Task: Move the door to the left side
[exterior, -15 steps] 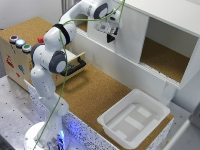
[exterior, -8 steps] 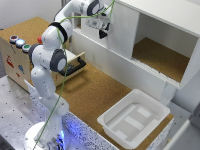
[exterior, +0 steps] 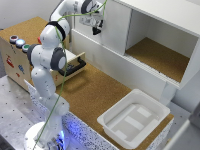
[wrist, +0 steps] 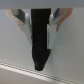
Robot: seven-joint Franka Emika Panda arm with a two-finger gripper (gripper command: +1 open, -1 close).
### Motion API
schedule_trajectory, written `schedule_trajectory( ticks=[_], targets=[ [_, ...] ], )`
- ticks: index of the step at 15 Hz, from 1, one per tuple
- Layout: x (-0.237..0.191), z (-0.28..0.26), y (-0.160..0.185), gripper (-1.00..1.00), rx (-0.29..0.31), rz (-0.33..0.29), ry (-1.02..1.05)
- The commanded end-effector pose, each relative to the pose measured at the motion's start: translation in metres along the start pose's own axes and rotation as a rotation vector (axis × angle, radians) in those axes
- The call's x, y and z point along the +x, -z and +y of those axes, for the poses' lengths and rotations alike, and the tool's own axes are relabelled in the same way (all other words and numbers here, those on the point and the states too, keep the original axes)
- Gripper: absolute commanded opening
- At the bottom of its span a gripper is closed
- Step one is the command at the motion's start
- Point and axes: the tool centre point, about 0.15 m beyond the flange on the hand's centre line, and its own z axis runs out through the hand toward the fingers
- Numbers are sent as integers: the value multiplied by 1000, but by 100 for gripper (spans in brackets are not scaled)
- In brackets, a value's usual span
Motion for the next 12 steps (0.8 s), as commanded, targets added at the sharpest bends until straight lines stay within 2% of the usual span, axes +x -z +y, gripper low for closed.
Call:
schedule_trajectory(
  ticks=[1,2,3,6,7,12],
  targets=[
    [-36,-29,1,100,-88,-10,-44],
    [-38,-27,8,100,-87,-10,-52],
    [-42,-28,15,100,-111,-11,-53],
    [-63,-20,26,100,-103,-43,-41],
    [-69,-19,26,100,-76,-68,-27],
    [-91,-32,13,100,-51,-157,86]
  ],
)
